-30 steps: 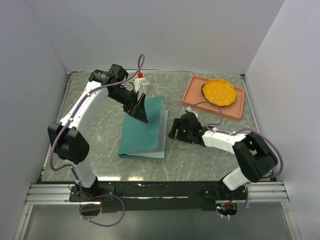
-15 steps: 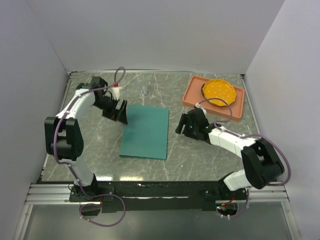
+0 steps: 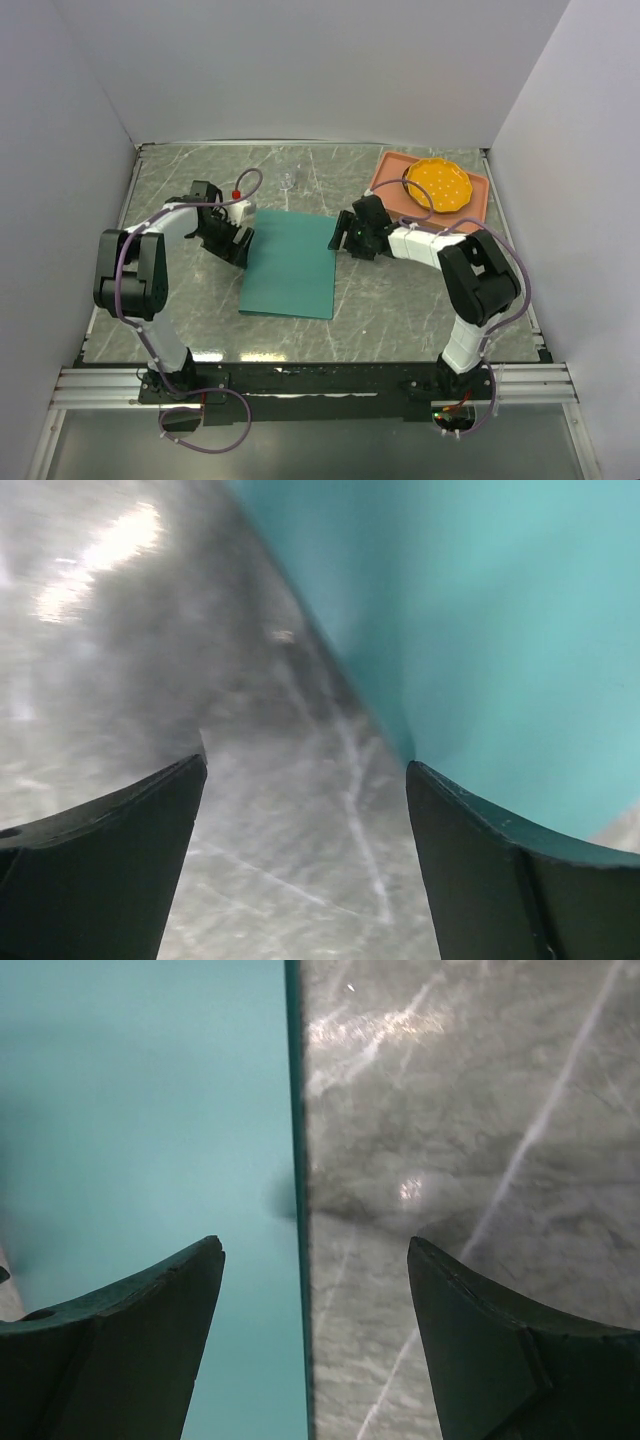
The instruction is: Put the files into the folder
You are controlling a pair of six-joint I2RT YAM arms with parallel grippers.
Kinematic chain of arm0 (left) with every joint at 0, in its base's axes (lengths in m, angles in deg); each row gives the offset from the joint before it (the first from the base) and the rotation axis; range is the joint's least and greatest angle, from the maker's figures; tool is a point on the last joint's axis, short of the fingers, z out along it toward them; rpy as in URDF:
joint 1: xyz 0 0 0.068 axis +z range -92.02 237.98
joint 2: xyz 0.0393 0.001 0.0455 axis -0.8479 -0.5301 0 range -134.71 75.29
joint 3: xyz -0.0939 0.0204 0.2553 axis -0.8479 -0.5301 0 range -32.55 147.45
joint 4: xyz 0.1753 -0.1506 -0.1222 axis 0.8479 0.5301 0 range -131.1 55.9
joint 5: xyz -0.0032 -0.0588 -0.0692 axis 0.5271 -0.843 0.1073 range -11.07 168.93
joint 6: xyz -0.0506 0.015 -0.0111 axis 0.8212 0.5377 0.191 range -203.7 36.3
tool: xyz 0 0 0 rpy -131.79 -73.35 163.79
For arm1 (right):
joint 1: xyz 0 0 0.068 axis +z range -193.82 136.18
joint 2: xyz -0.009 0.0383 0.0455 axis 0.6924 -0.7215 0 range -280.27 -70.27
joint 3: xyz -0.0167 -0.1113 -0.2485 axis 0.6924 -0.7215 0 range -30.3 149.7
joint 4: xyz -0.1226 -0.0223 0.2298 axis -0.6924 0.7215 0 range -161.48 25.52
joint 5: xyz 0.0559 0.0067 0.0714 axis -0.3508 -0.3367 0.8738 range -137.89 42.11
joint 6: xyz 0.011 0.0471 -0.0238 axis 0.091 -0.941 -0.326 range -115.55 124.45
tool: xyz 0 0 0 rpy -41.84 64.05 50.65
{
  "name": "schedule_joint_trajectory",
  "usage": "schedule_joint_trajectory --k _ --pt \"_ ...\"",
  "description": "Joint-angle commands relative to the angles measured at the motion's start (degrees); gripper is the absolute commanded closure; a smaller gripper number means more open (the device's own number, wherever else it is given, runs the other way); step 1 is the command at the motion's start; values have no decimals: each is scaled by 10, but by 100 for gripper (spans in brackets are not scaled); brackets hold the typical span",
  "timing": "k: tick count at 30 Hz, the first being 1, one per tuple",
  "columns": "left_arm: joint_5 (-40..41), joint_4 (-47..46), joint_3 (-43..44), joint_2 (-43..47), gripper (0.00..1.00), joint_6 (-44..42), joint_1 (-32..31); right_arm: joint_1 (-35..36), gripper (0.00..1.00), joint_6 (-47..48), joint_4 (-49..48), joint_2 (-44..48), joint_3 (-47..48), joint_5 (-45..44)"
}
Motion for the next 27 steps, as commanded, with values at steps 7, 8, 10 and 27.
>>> schedule_joint_trajectory --k 7,8,10,27 --pt "-90 -20 32 -13 12 -2 -2 0 18 4 -7 -46 65 19" --pt "-103 -16 35 -16 12 1 -13 0 18 4 -4 -49 67 19" --pt "-133 -1 39 -20 12 2 -28 -1 18 5 0 -58 76 21" --pt "-185 62 -28 59 13 -18 -77 32 18 -21 -25 -61 33 41"
